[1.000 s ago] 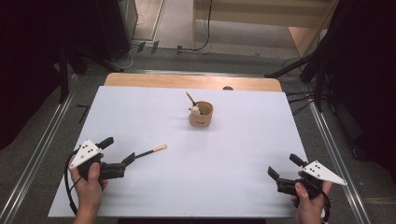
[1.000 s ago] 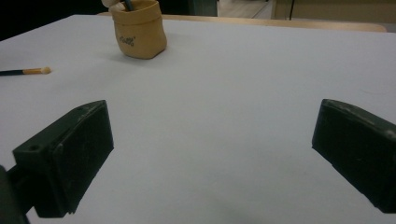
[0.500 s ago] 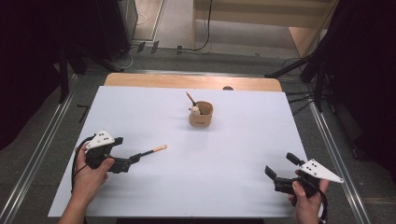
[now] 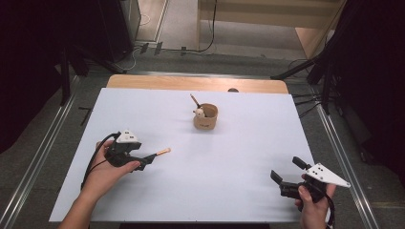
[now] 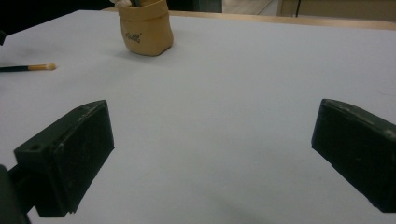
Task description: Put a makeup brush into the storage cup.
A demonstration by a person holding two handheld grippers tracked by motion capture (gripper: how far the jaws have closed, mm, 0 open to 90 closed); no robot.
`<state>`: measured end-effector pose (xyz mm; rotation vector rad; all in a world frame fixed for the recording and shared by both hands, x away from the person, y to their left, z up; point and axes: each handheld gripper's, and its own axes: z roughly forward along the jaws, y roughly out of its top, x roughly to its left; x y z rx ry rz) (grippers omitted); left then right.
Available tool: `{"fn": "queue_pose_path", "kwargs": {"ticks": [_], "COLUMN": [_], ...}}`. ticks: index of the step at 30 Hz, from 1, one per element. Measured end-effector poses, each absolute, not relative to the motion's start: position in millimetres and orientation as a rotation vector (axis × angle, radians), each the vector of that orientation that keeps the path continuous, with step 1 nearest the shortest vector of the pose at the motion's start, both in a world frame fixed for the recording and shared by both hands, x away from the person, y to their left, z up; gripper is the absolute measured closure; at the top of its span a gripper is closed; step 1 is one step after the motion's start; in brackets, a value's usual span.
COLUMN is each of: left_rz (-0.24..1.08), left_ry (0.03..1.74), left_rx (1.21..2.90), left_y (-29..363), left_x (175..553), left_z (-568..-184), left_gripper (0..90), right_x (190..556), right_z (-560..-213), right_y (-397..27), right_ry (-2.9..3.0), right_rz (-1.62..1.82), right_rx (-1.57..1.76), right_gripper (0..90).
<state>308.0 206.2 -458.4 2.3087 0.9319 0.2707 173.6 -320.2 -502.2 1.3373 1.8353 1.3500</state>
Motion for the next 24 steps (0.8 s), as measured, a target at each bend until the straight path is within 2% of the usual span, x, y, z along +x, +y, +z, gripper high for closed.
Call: {"fn": "queue_pose_path", "kwargs": {"ticks": [5,10,14,24], "left_rz": [0.255,0.248,0.202,0.106], "left_ry": [0.929,0.933,0.935,0.915], "left_rx": [2.368,2.419,2.455,2.527], "left_y": [202,196,192,187], "left_x": [316,321,327,340], "left_z": [-459,-461,-462,-463], "left_gripper": [46.1,53.6,64.4,75.8], "right_x": [173,173,173,173], "right_z": [-503,-503,-504,-504], "right_y": [-321,-321,-321,-320], "right_ry": [1.838,1.839,1.837,1.846], "right_rz": [1.347,1.343,1.342,1.332], "right_rx": [1.340,1.344,1.348,1.343], "right_gripper": [0.0,0.0,0.0,0.0]}}
